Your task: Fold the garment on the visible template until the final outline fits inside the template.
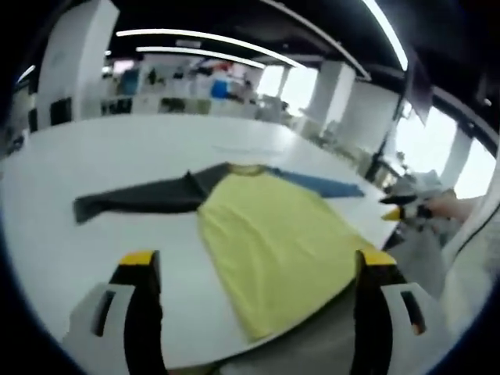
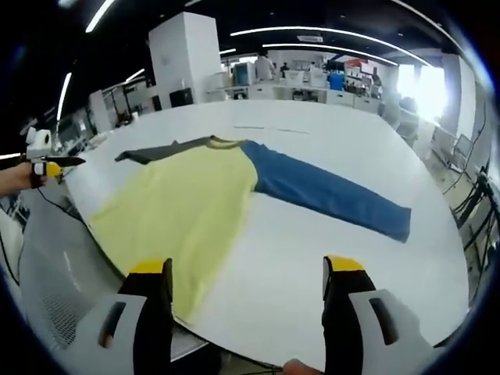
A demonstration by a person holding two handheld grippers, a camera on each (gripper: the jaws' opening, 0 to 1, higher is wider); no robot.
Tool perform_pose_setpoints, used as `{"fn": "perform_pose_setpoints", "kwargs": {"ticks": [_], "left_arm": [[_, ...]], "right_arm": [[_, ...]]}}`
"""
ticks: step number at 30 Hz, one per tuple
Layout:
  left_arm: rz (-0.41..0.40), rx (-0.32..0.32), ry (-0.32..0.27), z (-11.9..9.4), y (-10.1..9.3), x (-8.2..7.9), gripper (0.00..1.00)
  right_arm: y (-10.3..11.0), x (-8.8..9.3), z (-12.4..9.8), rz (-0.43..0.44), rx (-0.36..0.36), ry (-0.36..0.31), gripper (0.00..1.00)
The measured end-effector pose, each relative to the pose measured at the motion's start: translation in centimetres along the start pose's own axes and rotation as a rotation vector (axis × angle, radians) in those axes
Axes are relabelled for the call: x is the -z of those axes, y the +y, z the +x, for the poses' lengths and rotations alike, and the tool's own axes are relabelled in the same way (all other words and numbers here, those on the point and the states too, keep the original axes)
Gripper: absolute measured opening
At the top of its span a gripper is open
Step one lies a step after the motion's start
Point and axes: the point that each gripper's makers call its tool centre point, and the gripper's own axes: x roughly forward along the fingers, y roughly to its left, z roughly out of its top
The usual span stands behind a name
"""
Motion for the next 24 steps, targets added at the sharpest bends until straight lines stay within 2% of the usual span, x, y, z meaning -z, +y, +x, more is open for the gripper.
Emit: {"fn": "perform_pose_setpoints", "kwargs": {"ticks": [4, 7, 11, 14, 20, 22, 24], "left_arm": [[0.012, 0.022, 0.011, 0.3, -0.9, 0.1, 0.99], [0.024, 0.037, 0.013, 0.5, -1.7, 0.3, 0.99], [0.029, 0.066, 0.008, 0.4, -2.5, 0.0, 0.99], [0.040, 0.077, 0.008, 0.4, -3.0, -0.2, 0.99], [0.073, 0.104, 0.012, 0.2, -4.4, -1.4, 0.99], [0.094, 0.121, 0.018, 0.0, -5.1, -1.8, 0.98], [0.124, 0.118, 0.040, 0.1, -5.4, -1.9, 0.97]], "right_arm": [[-1.1, -1.0, 0.5, 0.103, 0.013, -0.051, 0.77], [-2.8, -1.1, 1.2, 0.173, 0.038, -0.066, 0.77], [-5.5, -0.8, 1.8, 0.179, 0.084, -0.044, 0.76], [-8.3, -0.2, 2.2, 0.217, 0.130, -0.018, 0.76], [-14.3, 0.8, 2.7, 0.350, 0.248, 0.001, 0.75], [-15.3, 0.9, 2.8, 0.379, 0.274, 0.001, 0.74], [-16.2, 1.6, 2.9, 0.391, 0.297, 0.052, 0.72]]}}
